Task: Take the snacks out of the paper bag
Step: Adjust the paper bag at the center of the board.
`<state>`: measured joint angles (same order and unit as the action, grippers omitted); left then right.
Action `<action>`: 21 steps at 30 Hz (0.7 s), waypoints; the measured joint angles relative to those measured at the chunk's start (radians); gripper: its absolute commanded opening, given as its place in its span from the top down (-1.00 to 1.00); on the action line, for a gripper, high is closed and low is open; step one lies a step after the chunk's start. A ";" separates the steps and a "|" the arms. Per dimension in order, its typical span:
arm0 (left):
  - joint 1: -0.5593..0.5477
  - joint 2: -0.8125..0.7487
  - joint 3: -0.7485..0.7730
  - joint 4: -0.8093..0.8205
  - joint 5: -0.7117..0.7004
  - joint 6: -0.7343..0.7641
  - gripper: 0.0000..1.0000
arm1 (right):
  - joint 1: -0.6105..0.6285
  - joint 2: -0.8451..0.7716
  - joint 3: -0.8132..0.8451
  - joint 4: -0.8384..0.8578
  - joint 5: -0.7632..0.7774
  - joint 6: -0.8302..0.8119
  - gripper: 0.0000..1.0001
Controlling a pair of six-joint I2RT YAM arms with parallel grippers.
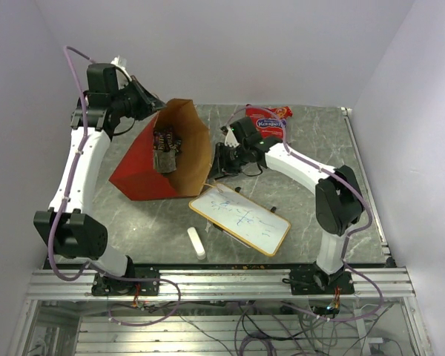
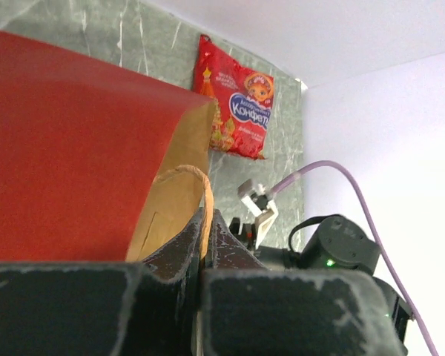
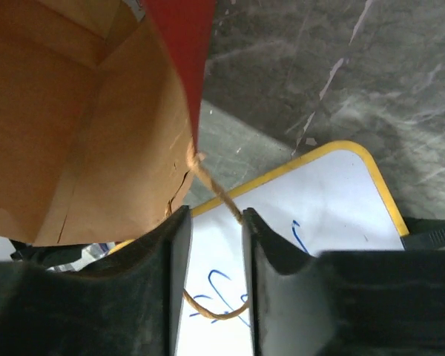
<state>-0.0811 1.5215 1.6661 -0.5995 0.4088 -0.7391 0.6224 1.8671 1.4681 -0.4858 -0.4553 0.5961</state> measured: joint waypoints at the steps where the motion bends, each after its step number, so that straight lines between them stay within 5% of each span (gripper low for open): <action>1: 0.001 0.011 0.015 0.001 0.004 0.003 0.86 | 0.003 0.010 0.006 0.001 -0.001 0.004 0.52; 7: 0.002 0.085 0.129 0.007 0.025 0.054 0.86 | 0.025 0.072 0.050 0.008 -0.009 0.044 0.74; 21: 0.002 0.247 0.283 0.080 0.197 0.216 0.86 | 0.148 0.189 0.249 0.019 0.004 0.104 0.73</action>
<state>-0.0795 1.7683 1.9488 -0.5190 0.6060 -0.5236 0.7700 2.0563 1.7176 -0.4664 -0.4515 0.7002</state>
